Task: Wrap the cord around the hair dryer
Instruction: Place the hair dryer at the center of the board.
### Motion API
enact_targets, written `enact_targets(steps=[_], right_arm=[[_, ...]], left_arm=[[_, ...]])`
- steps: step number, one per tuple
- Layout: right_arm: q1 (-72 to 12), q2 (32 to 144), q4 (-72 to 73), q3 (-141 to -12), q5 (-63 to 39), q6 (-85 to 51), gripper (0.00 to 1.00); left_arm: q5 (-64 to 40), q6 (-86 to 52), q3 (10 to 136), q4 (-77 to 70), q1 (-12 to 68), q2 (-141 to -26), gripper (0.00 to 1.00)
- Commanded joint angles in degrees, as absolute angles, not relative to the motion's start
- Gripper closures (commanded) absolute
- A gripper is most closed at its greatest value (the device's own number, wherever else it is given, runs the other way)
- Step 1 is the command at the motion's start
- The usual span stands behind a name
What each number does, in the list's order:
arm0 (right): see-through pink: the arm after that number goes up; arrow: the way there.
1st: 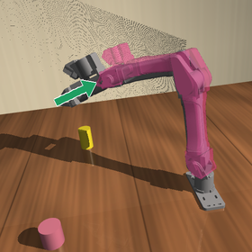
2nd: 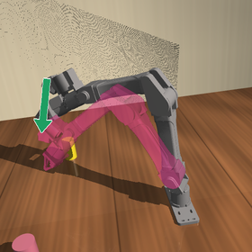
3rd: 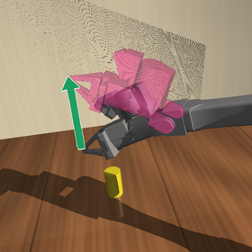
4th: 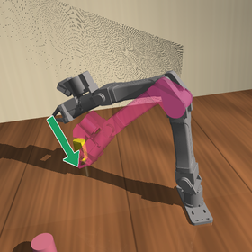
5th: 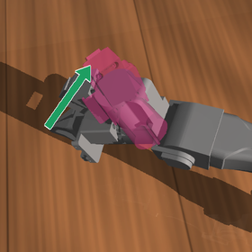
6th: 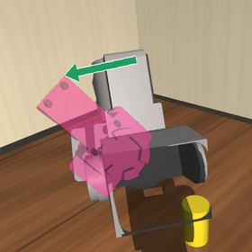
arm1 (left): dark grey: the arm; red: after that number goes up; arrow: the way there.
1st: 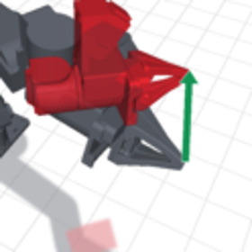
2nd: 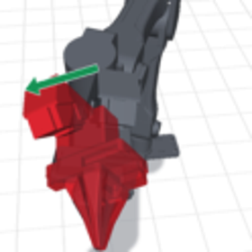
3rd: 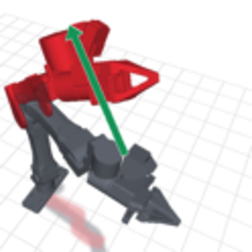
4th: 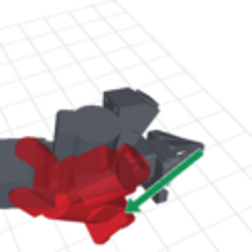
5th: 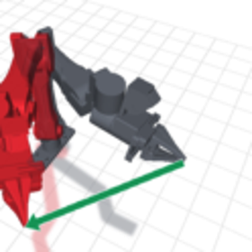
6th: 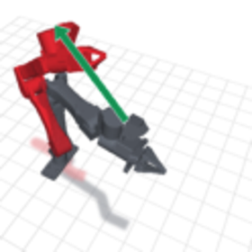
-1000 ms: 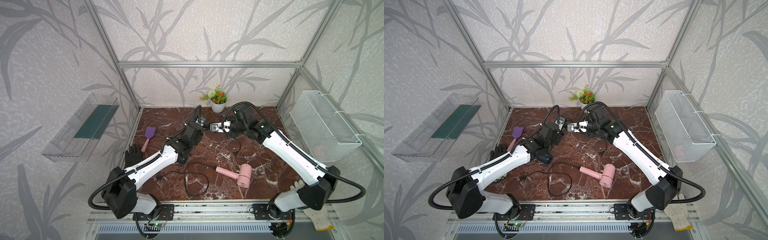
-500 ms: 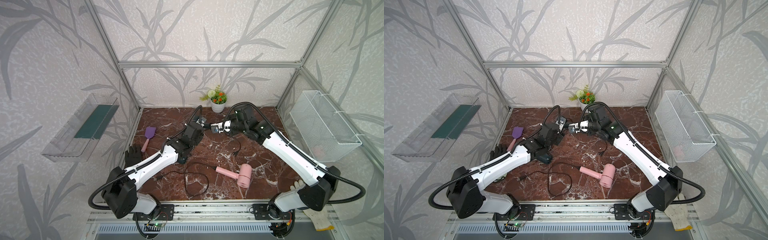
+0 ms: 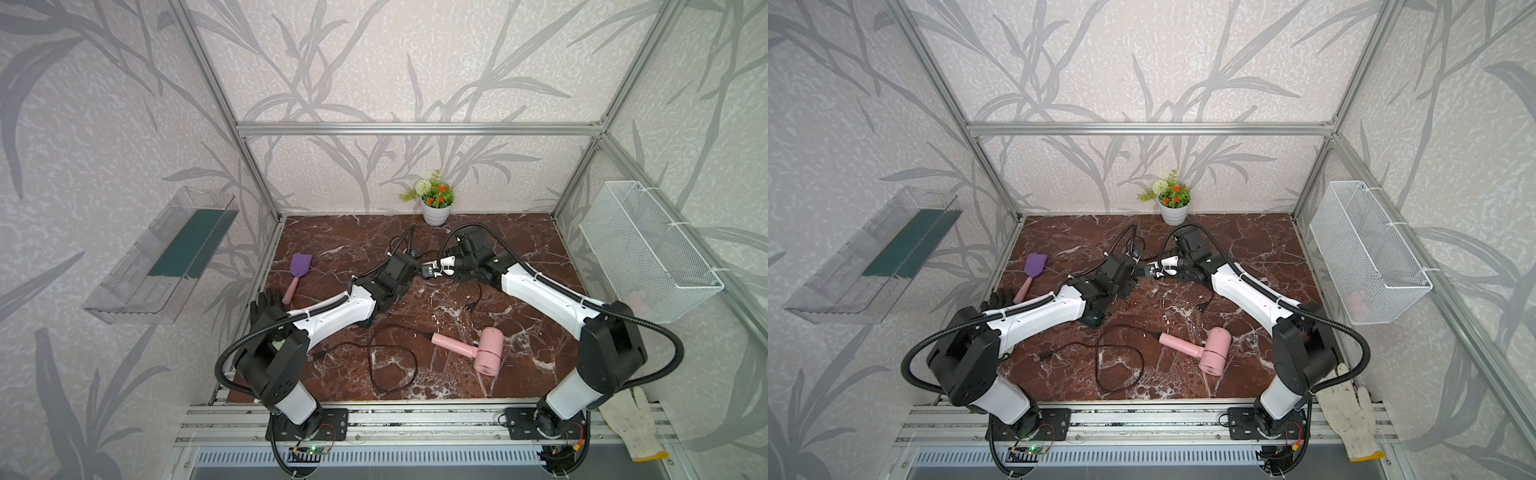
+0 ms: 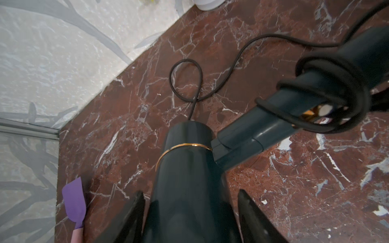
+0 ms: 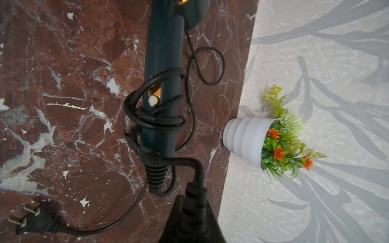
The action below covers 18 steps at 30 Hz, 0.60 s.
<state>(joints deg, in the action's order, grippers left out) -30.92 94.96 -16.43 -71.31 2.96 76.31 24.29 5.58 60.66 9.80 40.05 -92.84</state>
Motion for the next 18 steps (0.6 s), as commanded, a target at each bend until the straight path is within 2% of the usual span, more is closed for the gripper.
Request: enact_targets(steps=[1, 9, 18], right_arm=[[-29.65, 96.71, -9.73, -69.2, 1.1, 77.42, 1.0], [-28.89, 103.84, -2.84, -66.53, -1.97, 74.77, 1.0], [-29.68, 105.27, -1.5, -64.0, -4.11, 71.18, 0.97]], left_arm=[[25.84, 3.36, 59.52, 7.26, 40.43, -94.68, 1.0], [24.48, 3.3, 58.45, 4.17, 40.52, -99.12, 1.0], [24.82, 3.54, 59.04, 3.79, 40.63, -101.19, 1.0]])
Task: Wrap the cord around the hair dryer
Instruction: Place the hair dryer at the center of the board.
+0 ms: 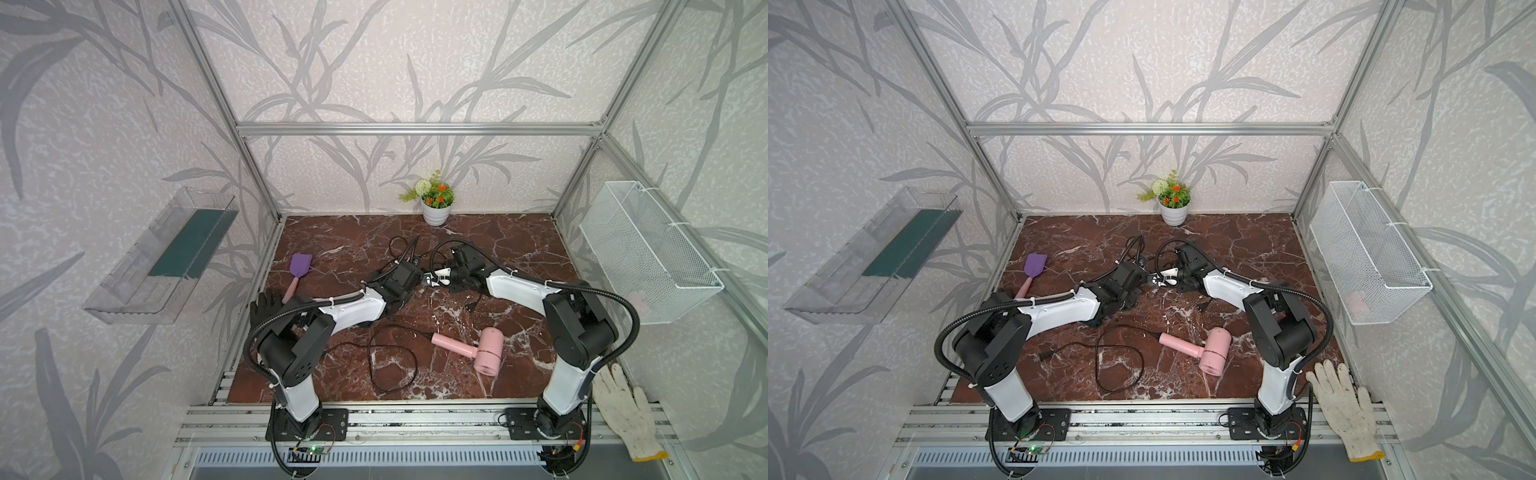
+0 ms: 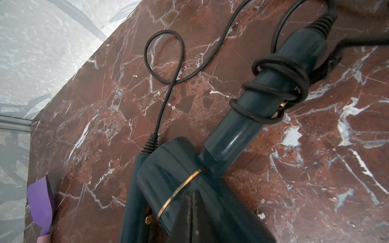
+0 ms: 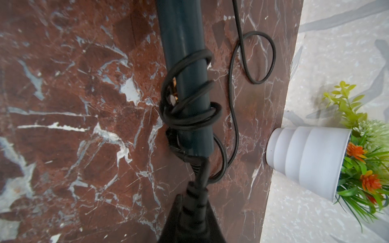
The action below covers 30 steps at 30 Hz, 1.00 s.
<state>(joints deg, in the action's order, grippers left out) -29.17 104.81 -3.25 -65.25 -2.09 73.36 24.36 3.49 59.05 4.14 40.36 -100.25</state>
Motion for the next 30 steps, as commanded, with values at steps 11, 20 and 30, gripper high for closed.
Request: enact_targets(steps=[11, 20, 30], right_arm=[[-32.01, 107.09, -2.5, -62.67, -4.1, 66.05, 0.87], [-32.86, 105.37, -4.03, -61.19, -4.04, 62.33, 0.54], [-32.91, 95.16, -6.36, -60.28, -5.4, 55.45, 0.32]], left_arm=[[24.44, 3.16, 61.58, 6.31, 40.1, -99.73, 1.0], [22.0, 1.98, 63.52, 10.29, 38.01, -95.18, 0.95], [21.44, -3.98, 65.68, 19.95, 35.41, -86.78, 0.9]])
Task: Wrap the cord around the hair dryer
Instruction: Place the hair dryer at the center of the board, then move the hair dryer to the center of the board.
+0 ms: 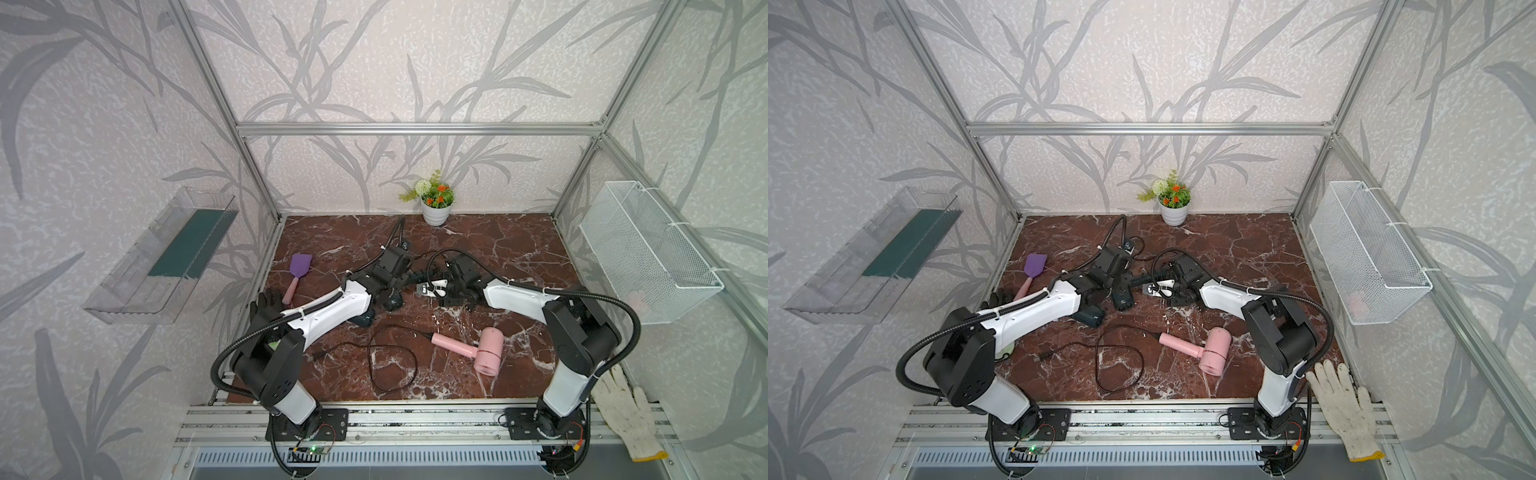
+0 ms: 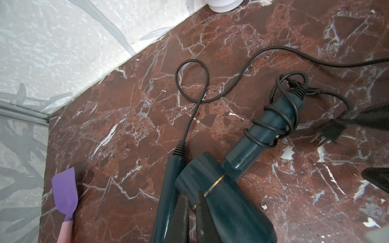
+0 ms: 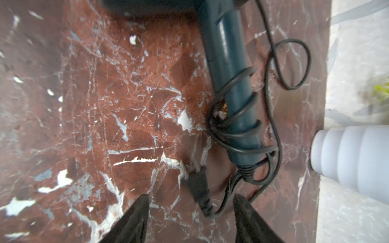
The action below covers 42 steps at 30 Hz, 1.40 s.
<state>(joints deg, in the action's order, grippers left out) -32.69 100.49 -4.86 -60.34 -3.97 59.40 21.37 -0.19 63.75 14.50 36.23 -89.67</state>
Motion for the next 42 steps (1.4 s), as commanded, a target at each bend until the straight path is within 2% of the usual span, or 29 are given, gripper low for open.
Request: enact_targets(steps=[1, 9, 19, 21, 26, 32, 36, 42], right_arm=[[-32.89, 93.87, -6.79, -60.2, -5.53, 54.45, 0.3], [-31.3, 86.21, -8.72, -61.61, -5.63, 37.03, 0.24], [-30.16, 88.01, -12.69, -65.07, -5.06, 22.24, 0.24], [-30.13, 88.24, -13.26, -65.19, -5.01, 20.24, 0.25], [-30.07, 88.88, -14.06, -64.97, -3.85, 14.64, 0.27], [-29.67, 92.47, -18.93, -68.35, -0.13, 5.47, 0.33], [-27.01, 94.29, -19.34, -69.54, -2.03, -4.25, 0.37], [-23.96, 99.89, -18.77, -72.95, -6.94, -18.5, 0.4]], left_arm=[[22.2, -5.74, 65.97, 21.65, 34.87, -85.63, 0.9], [22.58, -22.08, 68.0, 36.65, 28.07, -77.68, 0.86], [18.34, -37.26, 65.1, 46.55, 24.86, -73.38, 0.79], [17.11, -40.23, 62.8, 46.24, 24.72, -72.55, 0.76], [16.67, -45.69, 58.87, 44.99, 24.52, -71.36, 0.59], [12.22, -48.59, 58.39, 42.87, 24.53, -73.02, 0.53], [5.65, -47.74, 61.19, 41.53, 24.78, -77.94, 0.53], [2.46, -48.35, 65.04, 38.61, 25.44, -86.0, 0.52]])
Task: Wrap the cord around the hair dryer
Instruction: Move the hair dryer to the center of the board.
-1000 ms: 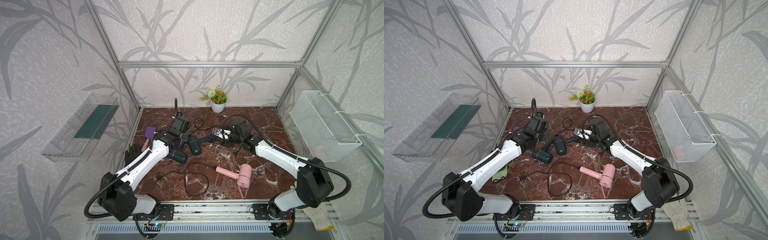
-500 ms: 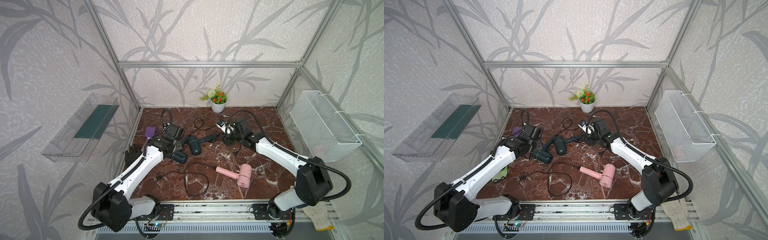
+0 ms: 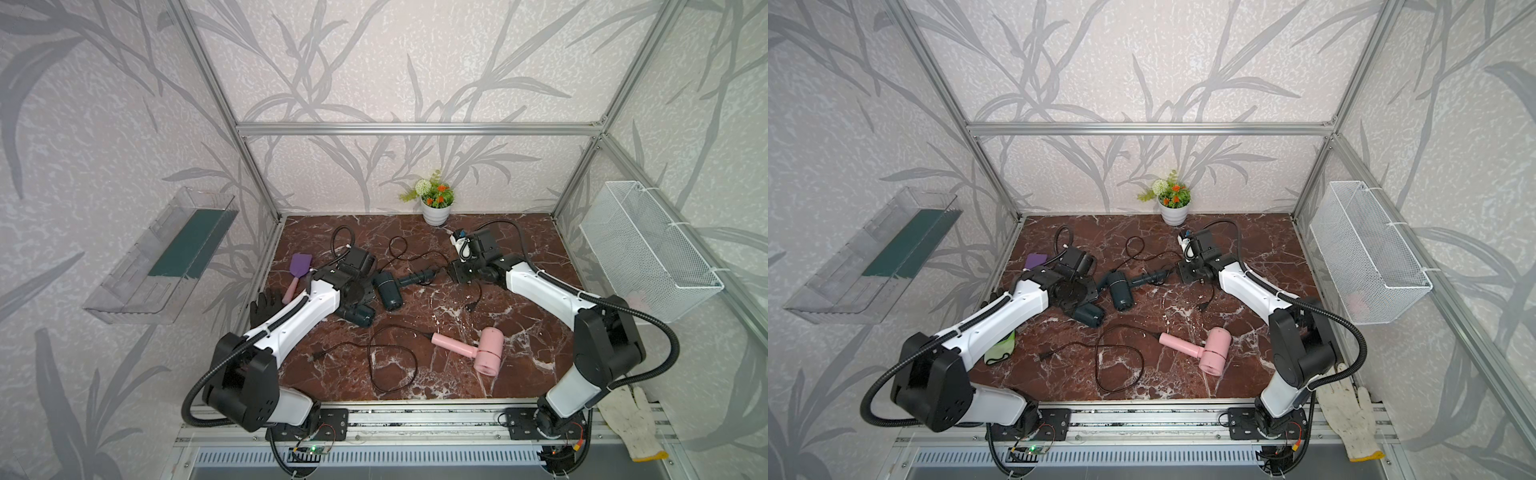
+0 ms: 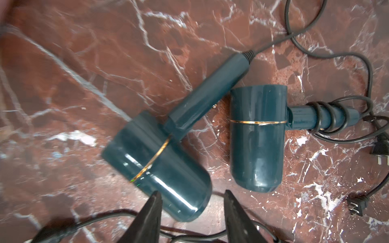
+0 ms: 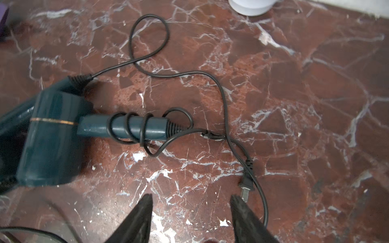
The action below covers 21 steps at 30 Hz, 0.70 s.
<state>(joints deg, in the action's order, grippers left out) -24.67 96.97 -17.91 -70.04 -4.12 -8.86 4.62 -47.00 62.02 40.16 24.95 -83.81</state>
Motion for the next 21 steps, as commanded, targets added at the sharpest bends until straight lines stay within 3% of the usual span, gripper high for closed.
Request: enact_targets(steps=[1, 9, 21], right_arm=[[-23.74, 101.5, -19.17, -74.35, -7.37, -19.94, 0.4], [-21.97, 113.39, -25.15, -84.62, -12.43, -27.08, 0.41], [-22.06, 116.34, -21.05, -82.43, -15.29, -33.02, 0.41]], left_arm=[[2.38, -48.22, 66.01, 38.3, 25.61, -87.4, 0.51], [0.37, -48.68, 71.22, 37.95, 25.78, -96.69, 0.48], [-4.42, -51.3, 73.87, 33.95, 25.77, -104.12, 0.41]])
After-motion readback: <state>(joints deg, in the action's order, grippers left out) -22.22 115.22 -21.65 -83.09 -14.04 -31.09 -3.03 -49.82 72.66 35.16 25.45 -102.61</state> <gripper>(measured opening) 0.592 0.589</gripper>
